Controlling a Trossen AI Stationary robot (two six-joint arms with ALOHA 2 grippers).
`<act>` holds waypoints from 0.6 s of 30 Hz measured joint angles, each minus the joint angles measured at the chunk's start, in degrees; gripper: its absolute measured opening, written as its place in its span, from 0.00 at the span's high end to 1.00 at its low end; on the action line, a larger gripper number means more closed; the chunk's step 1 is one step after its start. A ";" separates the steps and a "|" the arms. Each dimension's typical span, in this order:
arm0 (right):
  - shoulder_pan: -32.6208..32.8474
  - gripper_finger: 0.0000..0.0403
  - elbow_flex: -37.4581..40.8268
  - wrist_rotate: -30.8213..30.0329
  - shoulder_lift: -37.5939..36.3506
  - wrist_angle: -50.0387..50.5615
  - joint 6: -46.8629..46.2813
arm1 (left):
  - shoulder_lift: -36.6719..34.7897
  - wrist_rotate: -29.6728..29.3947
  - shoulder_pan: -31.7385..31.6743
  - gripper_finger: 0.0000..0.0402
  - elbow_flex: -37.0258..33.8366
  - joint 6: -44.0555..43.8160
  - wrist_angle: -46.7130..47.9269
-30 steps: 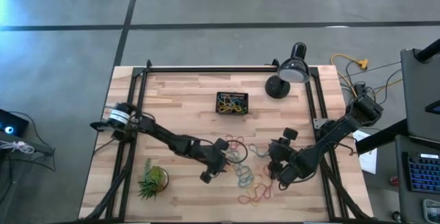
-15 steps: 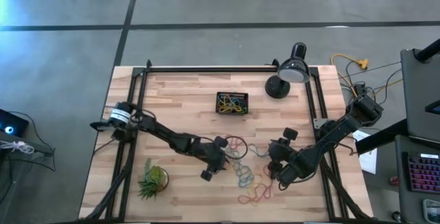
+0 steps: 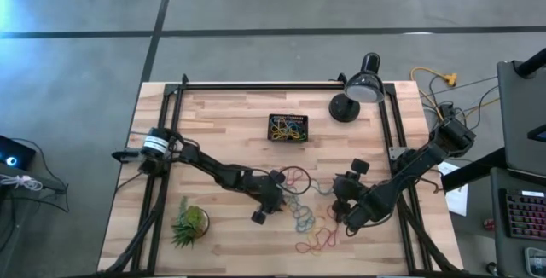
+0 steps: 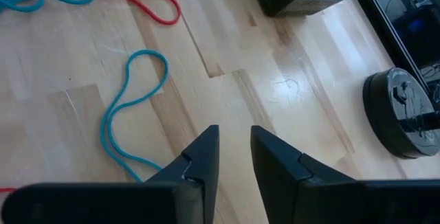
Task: Pick and place rubber bands into bin
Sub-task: Put the yellow rubber band into the basket
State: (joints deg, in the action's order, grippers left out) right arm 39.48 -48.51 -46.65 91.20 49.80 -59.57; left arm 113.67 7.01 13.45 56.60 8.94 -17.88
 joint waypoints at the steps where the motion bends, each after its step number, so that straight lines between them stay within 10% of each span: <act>1: 0.00 0.81 0.00 0.00 0.00 -0.02 0.01 | -0.16 0.00 -0.08 0.77 -0.03 -0.09 0.23; 8: 0.00 0.83 0.00 0.04 0.00 0.05 0.20 | -0.24 0.90 -0.17 0.98 -0.17 0.28 0.54; 18: 0.00 0.83 0.00 0.13 0.00 0.12 0.19 | -1.88 -1.46 -0.24 0.98 -0.55 0.50 1.85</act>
State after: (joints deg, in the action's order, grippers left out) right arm 39.48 -48.51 -46.52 91.20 49.92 -59.38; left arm 111.79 5.54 13.21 56.05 9.44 -16.03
